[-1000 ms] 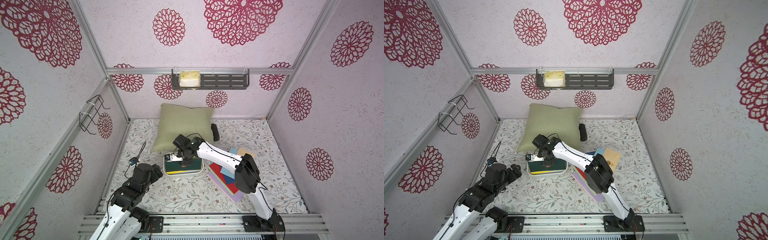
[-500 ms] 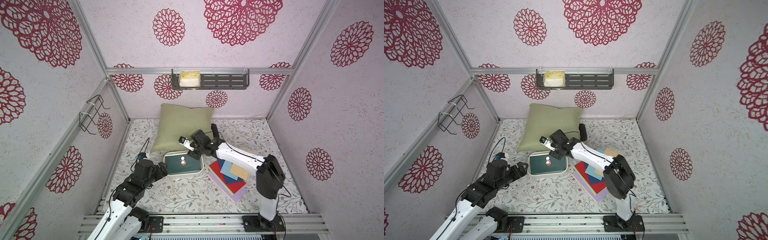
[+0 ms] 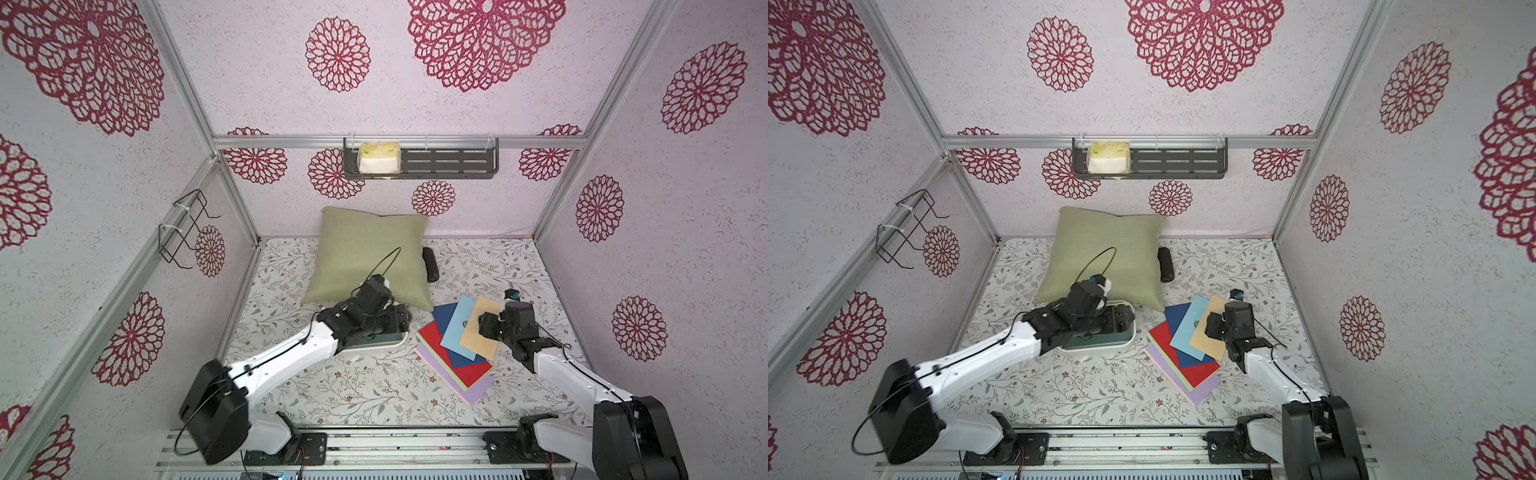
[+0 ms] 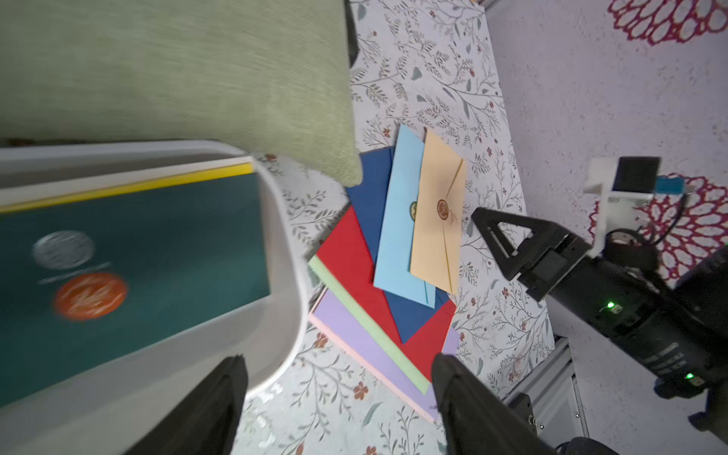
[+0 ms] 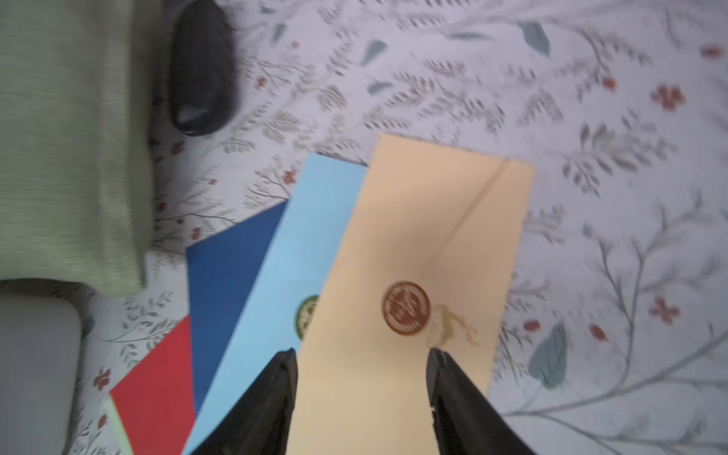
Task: Put the sealed envelopes into the storage box
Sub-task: Pick up the envelope from the center of the board.
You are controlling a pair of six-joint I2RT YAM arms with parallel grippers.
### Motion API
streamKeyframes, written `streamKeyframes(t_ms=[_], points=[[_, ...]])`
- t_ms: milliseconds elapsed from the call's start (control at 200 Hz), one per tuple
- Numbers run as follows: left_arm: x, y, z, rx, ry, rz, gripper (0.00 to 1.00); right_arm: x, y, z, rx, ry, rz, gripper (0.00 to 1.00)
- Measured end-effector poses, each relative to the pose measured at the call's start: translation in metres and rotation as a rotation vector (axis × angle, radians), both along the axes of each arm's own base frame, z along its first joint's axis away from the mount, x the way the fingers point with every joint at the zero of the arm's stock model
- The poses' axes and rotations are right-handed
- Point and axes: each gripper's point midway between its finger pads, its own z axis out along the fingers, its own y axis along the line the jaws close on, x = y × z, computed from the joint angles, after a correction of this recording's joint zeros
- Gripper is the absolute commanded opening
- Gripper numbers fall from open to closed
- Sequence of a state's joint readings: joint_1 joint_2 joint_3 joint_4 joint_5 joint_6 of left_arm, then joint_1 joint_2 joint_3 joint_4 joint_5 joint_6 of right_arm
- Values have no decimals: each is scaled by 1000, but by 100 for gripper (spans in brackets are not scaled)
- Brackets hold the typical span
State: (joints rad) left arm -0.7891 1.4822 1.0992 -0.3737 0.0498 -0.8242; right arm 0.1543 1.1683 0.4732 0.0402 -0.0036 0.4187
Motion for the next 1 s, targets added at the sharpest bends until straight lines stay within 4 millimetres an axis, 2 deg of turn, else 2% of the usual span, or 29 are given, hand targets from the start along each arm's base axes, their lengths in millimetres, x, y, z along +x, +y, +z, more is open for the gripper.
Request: streamKeyframes(t_ms=[90, 205, 290, 380, 530, 650, 1000], points=[[9, -45, -11, -11, 25, -59, 79, -12, -12, -19, 70, 51, -65, 58], [12, -97, -27, -32, 62, -135, 77, -10, -18, -21, 134, 47, -109, 58], [14, -128, -43, -43, 94, -180, 76, -6, -20, -21, 171, 38, -122, 57], [18, -151, -64, -46, 130, -208, 76, -4, -20, -23, 199, 39, -127, 57], [20, -166, -106, -23, 206, -222, 76, -6, -18, -31, 228, 61, -123, 56], [18, -171, -128, -18, 258, -226, 76, -9, -17, -39, 236, 84, -127, 56], [16, -189, -131, -100, 305, -250, 76, -4, -15, -44, 256, 76, -113, 56]])
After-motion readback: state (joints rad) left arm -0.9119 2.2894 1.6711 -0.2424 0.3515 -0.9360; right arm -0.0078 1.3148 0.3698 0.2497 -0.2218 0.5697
